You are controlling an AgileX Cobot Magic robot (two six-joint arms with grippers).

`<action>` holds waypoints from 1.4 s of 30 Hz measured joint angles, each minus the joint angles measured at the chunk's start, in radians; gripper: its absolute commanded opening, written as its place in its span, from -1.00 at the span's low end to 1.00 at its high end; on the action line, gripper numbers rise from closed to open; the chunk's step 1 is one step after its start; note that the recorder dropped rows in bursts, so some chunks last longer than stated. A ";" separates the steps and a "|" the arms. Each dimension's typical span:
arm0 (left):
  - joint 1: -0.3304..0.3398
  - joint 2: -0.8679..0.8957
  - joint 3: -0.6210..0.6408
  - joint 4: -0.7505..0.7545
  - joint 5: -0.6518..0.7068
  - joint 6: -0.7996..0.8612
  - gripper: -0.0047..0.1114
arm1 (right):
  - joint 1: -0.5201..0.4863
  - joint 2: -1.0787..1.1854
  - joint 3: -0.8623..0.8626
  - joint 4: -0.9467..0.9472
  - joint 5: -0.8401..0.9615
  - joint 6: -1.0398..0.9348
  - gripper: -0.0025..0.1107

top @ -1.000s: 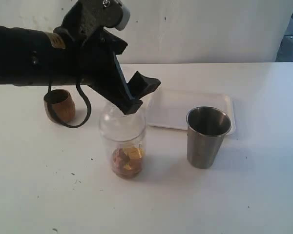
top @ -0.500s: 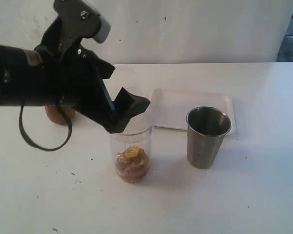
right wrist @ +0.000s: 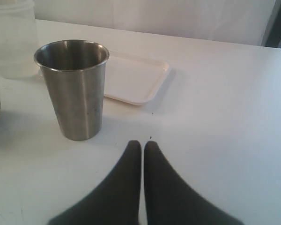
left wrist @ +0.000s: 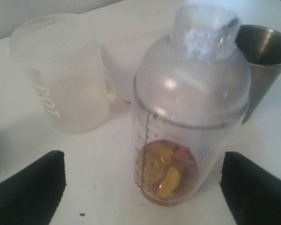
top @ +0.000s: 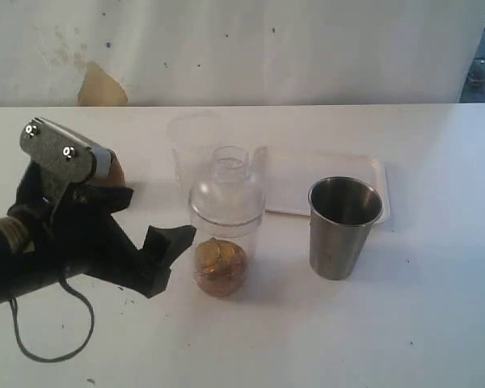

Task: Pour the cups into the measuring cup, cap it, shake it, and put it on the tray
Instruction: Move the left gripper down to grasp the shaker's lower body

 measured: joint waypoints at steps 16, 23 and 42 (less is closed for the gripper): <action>0.000 0.226 0.031 0.497 -0.302 -0.365 0.89 | 0.000 0.000 0.000 0.000 0.000 0.000 -0.92; 0.000 0.304 0.031 0.497 -0.322 -0.370 0.89 | 0.000 0.000 0.000 0.000 0.000 0.000 -0.92; 0.000 0.506 -0.066 0.379 -0.522 -0.282 0.89 | 0.000 0.000 0.000 0.000 0.000 0.006 -0.92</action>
